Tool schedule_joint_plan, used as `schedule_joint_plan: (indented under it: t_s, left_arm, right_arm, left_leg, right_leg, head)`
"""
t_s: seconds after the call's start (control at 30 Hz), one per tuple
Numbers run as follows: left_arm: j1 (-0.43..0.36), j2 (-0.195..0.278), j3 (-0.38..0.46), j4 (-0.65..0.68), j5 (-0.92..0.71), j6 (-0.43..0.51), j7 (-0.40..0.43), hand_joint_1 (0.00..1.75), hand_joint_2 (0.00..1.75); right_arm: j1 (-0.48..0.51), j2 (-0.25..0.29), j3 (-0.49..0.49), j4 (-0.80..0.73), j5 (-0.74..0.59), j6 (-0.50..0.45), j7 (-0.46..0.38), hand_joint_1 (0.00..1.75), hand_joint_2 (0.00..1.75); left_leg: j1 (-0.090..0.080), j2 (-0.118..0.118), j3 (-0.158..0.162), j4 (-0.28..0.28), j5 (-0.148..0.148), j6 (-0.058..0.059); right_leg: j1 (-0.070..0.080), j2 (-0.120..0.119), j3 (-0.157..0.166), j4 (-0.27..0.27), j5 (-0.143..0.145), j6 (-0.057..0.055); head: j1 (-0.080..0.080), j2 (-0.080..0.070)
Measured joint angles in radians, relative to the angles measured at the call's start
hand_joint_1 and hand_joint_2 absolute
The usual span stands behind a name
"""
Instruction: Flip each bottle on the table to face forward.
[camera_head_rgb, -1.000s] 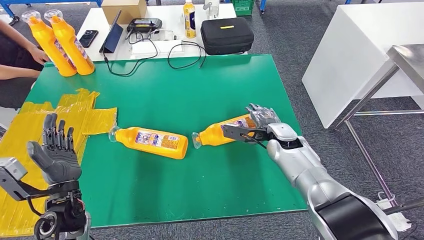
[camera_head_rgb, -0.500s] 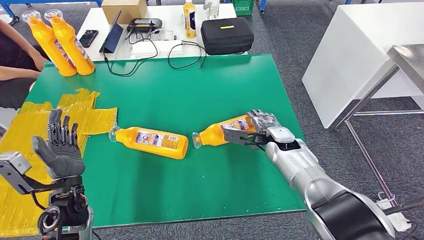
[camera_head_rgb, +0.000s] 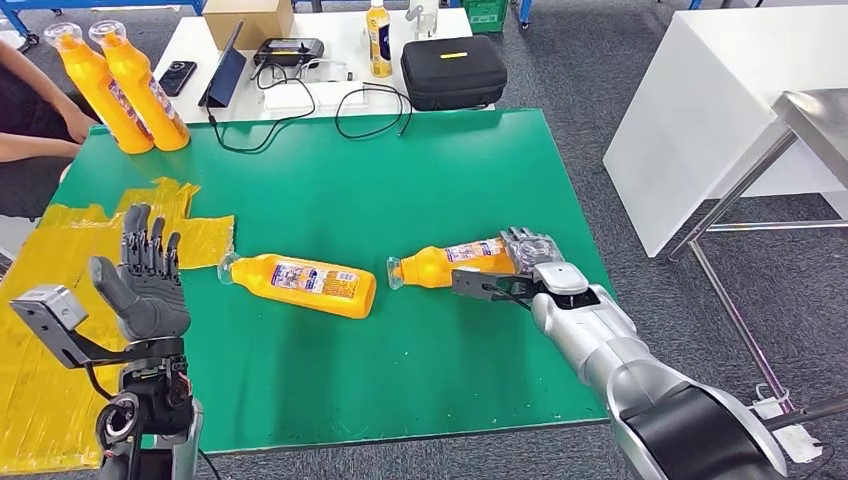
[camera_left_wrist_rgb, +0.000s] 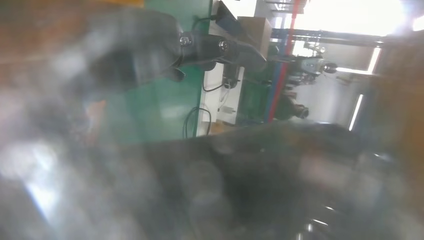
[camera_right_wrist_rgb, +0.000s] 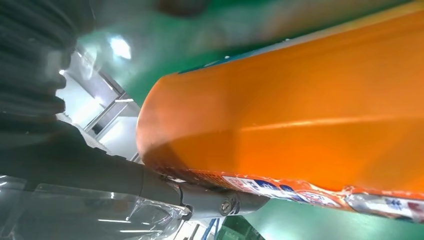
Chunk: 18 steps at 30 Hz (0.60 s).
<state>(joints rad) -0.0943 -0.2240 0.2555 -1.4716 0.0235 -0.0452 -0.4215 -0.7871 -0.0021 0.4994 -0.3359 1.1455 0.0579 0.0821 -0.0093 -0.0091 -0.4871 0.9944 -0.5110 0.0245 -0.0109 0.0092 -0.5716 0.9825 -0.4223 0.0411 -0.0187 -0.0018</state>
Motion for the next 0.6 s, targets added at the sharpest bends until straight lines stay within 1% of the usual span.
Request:
schedule_joint_plan:
  t_s: [0.6]
  left_arm:
    - [-0.014,0.000,-0.008,0.018,0.020,-0.003,-0.002,0.00,0.00]
  right_arm:
    - [0.002,-0.001,-0.004,0.013,0.028,0.032,-0.011,1.75,1.75]
  left_leg:
    - [0.000,0.000,0.010,0.000,0.000,0.000]
  right_leg:
    - [0.000,0.000,0.009,0.000,0.000,0.000]
  head:
    - [0.000,0.000]
